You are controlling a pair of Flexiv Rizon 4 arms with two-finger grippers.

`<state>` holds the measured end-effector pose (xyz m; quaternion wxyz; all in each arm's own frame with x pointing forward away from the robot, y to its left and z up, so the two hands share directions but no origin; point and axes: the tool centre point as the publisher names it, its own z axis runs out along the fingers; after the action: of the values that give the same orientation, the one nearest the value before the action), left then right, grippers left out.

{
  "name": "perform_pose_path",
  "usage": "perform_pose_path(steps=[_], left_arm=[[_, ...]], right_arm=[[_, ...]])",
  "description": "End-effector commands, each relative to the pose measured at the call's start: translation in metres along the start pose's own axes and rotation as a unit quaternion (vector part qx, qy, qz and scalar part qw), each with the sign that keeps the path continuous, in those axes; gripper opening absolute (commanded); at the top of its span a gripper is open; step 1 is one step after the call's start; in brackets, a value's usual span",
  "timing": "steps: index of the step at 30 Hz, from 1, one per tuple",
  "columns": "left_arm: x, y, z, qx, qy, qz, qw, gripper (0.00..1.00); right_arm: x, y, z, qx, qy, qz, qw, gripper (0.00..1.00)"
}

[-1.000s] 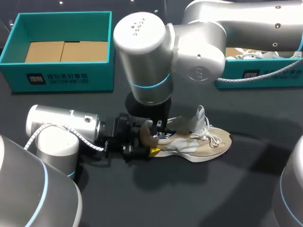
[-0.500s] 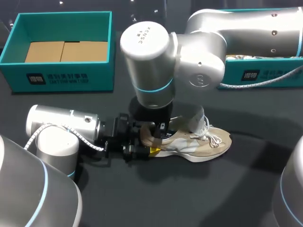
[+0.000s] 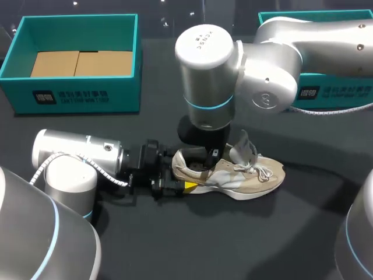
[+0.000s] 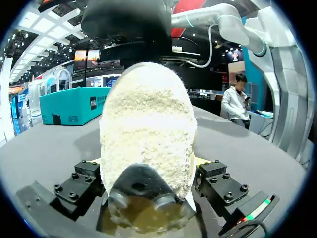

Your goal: Take the shoe out of the shoebox, open the shoe tongue, remove and reinsert the insole, then place the shoe into the shoebox

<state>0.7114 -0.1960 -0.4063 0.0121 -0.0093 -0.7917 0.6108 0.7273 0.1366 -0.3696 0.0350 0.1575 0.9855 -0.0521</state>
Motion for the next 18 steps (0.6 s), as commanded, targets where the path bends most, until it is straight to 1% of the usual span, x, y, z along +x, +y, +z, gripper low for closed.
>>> perform_pose_path(steps=[1,3,5,6,12,14,18], left_arm=[[0.001,0.000,0.000,0.000,-0.001,0.000,1.000,0.00],[0.001,0.000,0.000,0.000,-0.001,0.000,1.000,0.00],[0.001,0.000,0.000,0.000,-0.001,0.000,1.000,0.00],[0.001,0.000,0.000,0.000,-0.001,0.000,1.000,0.00],[0.001,0.000,0.000,0.000,-0.001,0.000,1.000,0.00],[0.001,0.000,0.000,0.000,-0.001,0.000,1.000,0.00],[0.001,0.000,0.000,0.000,-0.001,0.000,1.000,0.00]], right_arm=[[-0.003,-0.010,0.004,-0.021,0.008,-0.001,1.000,0.22],[-0.003,-0.010,0.007,-0.025,0.012,-0.002,1.000,0.24],[-0.003,-0.010,0.010,-0.028,0.016,-0.003,0.999,0.31],[-0.004,-0.010,0.012,-0.029,0.018,-0.003,0.999,0.33],[-0.005,-0.011,0.025,-0.039,0.038,-0.007,0.998,0.38],[-0.005,-0.011,0.031,-0.044,0.047,-0.013,0.998,0.44],[-0.004,-0.010,0.039,-0.047,0.065,-0.029,0.996,0.50]])
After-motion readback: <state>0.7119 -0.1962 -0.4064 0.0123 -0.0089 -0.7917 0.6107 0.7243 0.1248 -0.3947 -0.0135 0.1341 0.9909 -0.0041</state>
